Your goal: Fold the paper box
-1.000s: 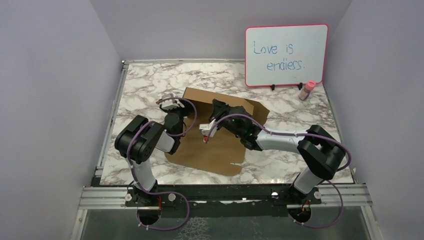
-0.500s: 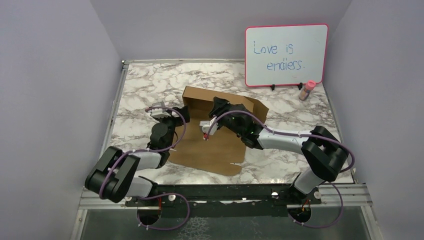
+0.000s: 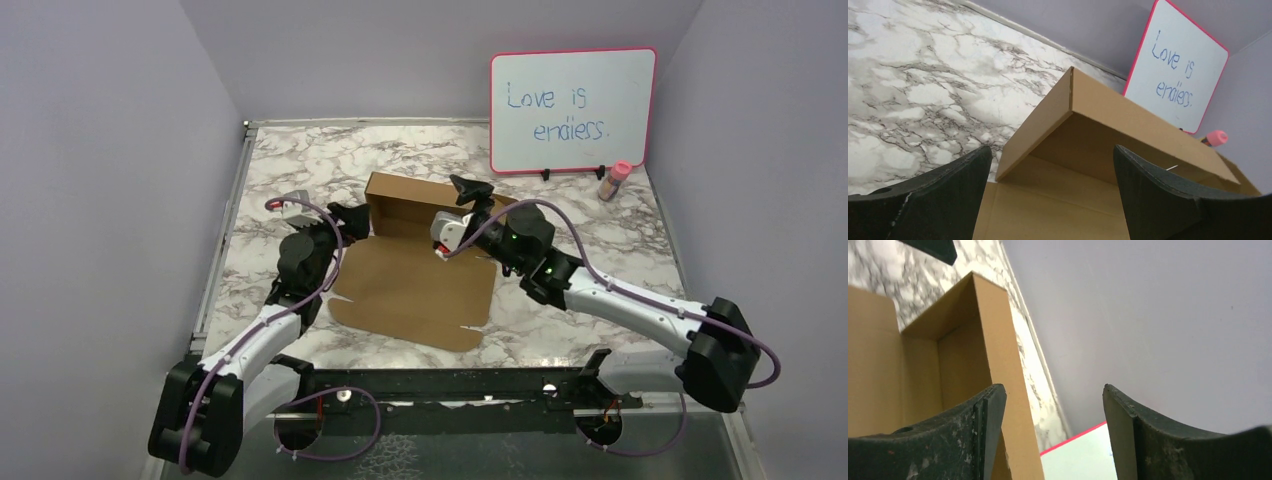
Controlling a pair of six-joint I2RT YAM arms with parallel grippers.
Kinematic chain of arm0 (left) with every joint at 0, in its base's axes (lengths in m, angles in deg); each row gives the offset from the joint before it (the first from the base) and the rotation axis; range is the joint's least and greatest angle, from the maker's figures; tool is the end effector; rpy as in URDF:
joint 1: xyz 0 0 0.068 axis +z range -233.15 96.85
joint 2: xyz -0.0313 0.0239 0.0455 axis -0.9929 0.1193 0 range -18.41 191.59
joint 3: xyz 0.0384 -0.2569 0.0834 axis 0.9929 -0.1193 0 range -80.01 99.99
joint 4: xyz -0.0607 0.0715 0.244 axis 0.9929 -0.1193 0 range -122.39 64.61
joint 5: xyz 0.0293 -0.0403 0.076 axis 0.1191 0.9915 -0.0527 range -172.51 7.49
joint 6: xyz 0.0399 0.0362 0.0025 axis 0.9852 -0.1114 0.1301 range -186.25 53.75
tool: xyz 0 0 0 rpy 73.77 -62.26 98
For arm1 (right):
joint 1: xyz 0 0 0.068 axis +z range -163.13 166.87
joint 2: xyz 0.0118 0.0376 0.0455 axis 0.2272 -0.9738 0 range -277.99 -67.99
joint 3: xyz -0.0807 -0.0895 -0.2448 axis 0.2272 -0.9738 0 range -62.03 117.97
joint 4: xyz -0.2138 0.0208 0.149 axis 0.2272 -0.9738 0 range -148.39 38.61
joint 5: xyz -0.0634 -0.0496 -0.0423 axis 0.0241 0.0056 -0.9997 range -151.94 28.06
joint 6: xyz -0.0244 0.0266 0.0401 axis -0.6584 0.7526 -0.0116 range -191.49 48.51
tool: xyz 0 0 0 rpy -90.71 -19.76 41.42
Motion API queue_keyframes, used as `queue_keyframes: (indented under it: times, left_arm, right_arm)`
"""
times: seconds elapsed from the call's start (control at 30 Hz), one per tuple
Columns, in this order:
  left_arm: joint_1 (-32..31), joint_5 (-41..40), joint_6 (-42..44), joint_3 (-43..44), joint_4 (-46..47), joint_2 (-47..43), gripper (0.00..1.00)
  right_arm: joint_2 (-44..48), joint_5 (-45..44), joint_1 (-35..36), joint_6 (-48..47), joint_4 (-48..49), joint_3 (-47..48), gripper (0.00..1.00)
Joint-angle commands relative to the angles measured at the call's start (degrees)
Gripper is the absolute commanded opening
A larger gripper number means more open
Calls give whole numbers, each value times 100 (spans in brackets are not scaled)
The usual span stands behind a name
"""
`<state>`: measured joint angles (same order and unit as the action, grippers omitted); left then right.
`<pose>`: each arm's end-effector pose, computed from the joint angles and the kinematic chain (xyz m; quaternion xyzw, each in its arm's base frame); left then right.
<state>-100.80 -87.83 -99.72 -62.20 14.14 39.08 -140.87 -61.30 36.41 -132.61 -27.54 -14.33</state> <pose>0.2053 -0.0618 0.2256 -0.1297 0.6961 -0.2747 0.6505 0.1937 0.2279 0.3133 -0.5905 0.4036 -0.0665 0.6957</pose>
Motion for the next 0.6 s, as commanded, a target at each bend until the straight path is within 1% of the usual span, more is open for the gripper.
queue_keyframes:
  times: [0.0,0.03,0.07,0.17,0.27,0.4,0.57]
  left_arm:
    - [301,721,-574,593,-851,-235,91]
    - [337,739,-580,718,-962,-244,91]
    - [367,739,-577,840,-1091,-229,91]
    - [422,768,-447,1278,-1468,-42,92]
    - [478,788,-324,1814,-2046,299,92]
    - [502,914,-131,2437,-2616,797,92]
    - [525,1112,-70,2728,-2635,1250,91]
  right_arm:
    - [584,-683,-13,2306,205,-152,80]
    - [702,-915,-15,2826,247,-179,82]
    - [808,-1084,-15,3049,241,-204,85]
    - [1027,-1612,-14,4248,-8,-199,92]
    - [1025,-2245,-15,5440,-482,-93,95]
    - [927,-2744,-21,6498,-736,-102,96]
    - [730,-3050,-121,7149,-641,-169,94]
